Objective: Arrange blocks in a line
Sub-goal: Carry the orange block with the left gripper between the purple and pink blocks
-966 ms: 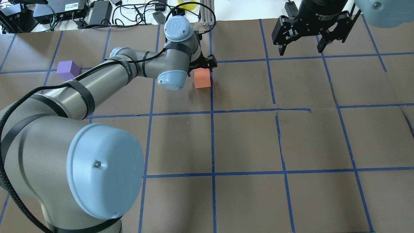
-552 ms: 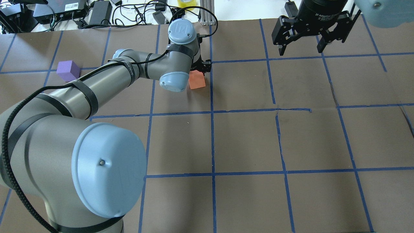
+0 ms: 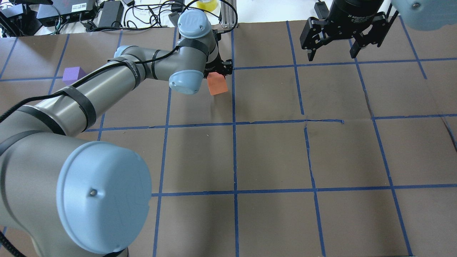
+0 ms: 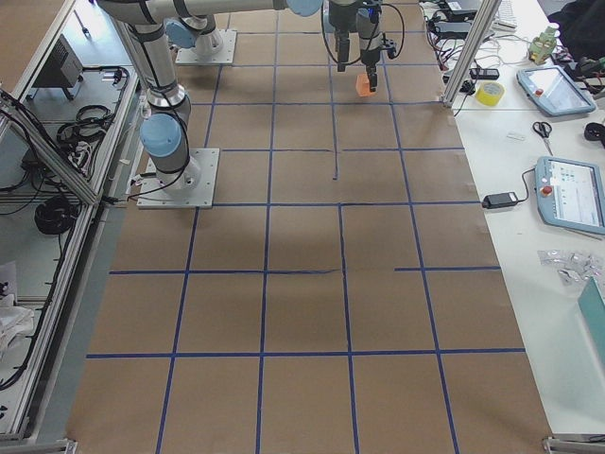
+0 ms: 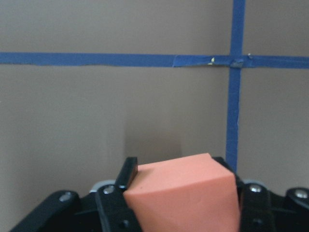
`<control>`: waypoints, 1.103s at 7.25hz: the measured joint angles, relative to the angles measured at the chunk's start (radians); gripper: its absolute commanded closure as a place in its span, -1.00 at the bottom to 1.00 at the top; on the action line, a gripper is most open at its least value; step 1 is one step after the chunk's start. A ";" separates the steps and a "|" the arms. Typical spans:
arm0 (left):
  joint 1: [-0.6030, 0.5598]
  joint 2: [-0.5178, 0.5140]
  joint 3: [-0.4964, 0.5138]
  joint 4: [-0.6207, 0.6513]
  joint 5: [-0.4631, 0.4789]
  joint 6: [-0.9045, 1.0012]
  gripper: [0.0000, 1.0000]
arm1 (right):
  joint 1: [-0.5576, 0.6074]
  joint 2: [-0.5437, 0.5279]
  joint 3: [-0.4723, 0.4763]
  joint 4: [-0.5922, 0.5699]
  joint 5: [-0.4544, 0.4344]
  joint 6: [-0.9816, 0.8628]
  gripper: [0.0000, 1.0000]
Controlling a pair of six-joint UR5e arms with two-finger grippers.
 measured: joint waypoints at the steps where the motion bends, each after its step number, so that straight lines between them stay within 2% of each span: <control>1: 0.047 0.037 0.005 -0.061 -0.011 0.027 1.00 | 0.000 0.000 0.000 -0.001 0.000 0.000 -1.00; 3: 0.181 0.085 0.008 -0.135 -0.017 0.146 1.00 | 0.000 0.000 0.000 -0.002 0.001 0.001 -1.00; 5: 0.341 0.104 0.004 -0.153 -0.020 0.286 1.00 | 0.000 0.000 0.000 -0.011 0.002 0.006 -1.00; 8: 0.534 0.104 0.017 -0.156 -0.013 0.603 1.00 | 0.000 0.001 0.000 -0.028 0.000 0.003 -1.00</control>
